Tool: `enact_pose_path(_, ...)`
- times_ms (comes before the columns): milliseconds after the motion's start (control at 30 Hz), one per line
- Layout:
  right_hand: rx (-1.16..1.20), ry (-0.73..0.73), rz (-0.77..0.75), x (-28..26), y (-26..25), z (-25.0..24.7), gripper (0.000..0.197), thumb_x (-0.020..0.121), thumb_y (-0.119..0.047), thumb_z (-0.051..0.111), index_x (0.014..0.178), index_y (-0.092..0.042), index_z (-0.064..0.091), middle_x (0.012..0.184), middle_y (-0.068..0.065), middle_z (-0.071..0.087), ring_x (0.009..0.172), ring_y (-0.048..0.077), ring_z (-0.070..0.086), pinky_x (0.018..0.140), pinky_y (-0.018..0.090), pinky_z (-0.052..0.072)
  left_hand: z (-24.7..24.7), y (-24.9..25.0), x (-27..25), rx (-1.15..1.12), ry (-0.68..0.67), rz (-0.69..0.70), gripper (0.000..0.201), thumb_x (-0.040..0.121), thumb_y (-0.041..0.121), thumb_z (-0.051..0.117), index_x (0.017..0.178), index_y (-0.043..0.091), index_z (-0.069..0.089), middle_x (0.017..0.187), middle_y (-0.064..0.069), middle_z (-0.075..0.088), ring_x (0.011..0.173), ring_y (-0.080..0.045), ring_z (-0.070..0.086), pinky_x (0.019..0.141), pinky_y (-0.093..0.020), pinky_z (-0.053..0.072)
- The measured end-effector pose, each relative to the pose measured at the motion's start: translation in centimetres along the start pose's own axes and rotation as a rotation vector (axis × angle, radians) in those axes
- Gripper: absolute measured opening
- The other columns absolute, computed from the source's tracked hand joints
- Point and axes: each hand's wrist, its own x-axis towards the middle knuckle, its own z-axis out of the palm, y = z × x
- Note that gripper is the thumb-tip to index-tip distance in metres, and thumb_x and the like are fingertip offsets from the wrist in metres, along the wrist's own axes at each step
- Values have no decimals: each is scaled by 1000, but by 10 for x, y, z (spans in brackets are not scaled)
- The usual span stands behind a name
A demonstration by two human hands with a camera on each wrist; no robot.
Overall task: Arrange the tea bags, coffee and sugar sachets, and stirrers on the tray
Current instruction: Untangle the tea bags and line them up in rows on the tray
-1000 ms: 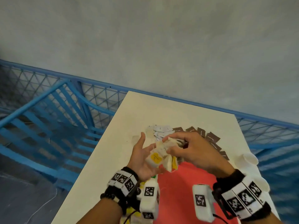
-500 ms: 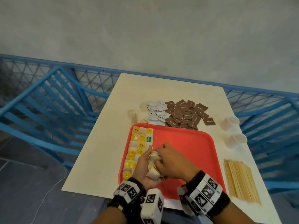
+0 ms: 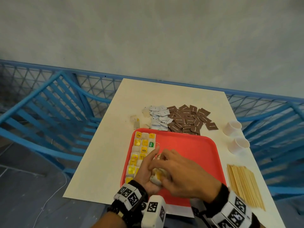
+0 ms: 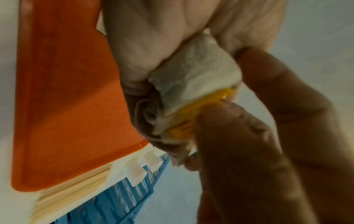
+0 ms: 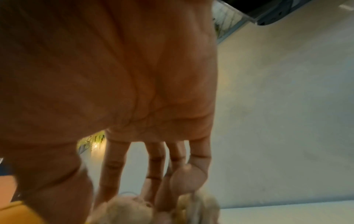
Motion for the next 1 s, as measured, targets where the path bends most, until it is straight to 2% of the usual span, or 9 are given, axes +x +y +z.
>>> enact_pose_path(67,-26,-36,53,3,-2,4,29,89,-31,53,119,-34,54,108,-6,42,102,14,42,72,31,43,2,-1,-8,30,0,-15,46,94,50,61,92,6,71,89,-13,68,89,-26,68,87,-38,51)
enact_pose_path(167,22,-104,87,6,-4,10,23,89,-31,54,112,-32,56,111,-6,44,104,14,45,78,37,48,5,-2,-16,69,15,11,37,96,31,57,77,3,71,69,-13,67,64,-24,70,62,-35,59)
enact_pose_path(300,73,-160,84,13,-4,14,19,90,-25,49,105,-29,59,118,-4,48,109,17,46,85,42,50,1,1,-17,70,58,-3,20,94,19,59,90,0,65,78,-16,65,72,-27,68,69,-37,59)
enact_pose_path(467,182,-193,75,24,-3,14,14,90,-35,60,103,-29,63,108,-6,48,109,15,45,93,37,44,0,9,-18,-41,114,-8,26,93,14,47,73,1,58,53,-12,56,44,-24,61,40,-26,51)
enact_pose_path(567,201,-77,55,25,-8,19,14,86,-38,69,94,-27,64,103,-9,50,103,12,44,89,39,44,-3,11,-18,-75,117,44,29,90,9,42,63,7,52,45,-6,46,35,-17,51,32,-24,43)
enact_pose_path(667,292,68,-23,18,-13,13,11,87,-35,70,87,-26,65,89,-15,57,87,2,50,77,29,44,-3,13,-18,-63,117,92,28,85,8,46,60,3,56,47,-7,47,35,-16,50,33,-22,43)
enact_pose_path(800,556,310,-18,2,-4,-25,13,88,-20,73,81,-29,68,75,-16,68,69,4,61,62,14,42,-11,20,-3,-20,100,139,16,96,14,51,106,6,61,83,-12,59,48,-20,58,40,-24,48)
enact_pose_path(933,541,429,115,-15,33,-53,8,88,-28,71,94,-30,74,78,-4,71,72,16,64,68,36,53,1,36,-14,161,45,240,8,87,16,53,86,10,59,74,-8,58,45,-17,47,33,-17,34)
enact_pose_path(1000,381,467,208,-18,51,-52,15,86,-23,75,99,-32,73,73,-8,70,68,12,65,68,38,54,17,43,-28,318,5,293,23,92,27,58,76,11,59,72,-5,60,44,-15,47,33,-17,34)
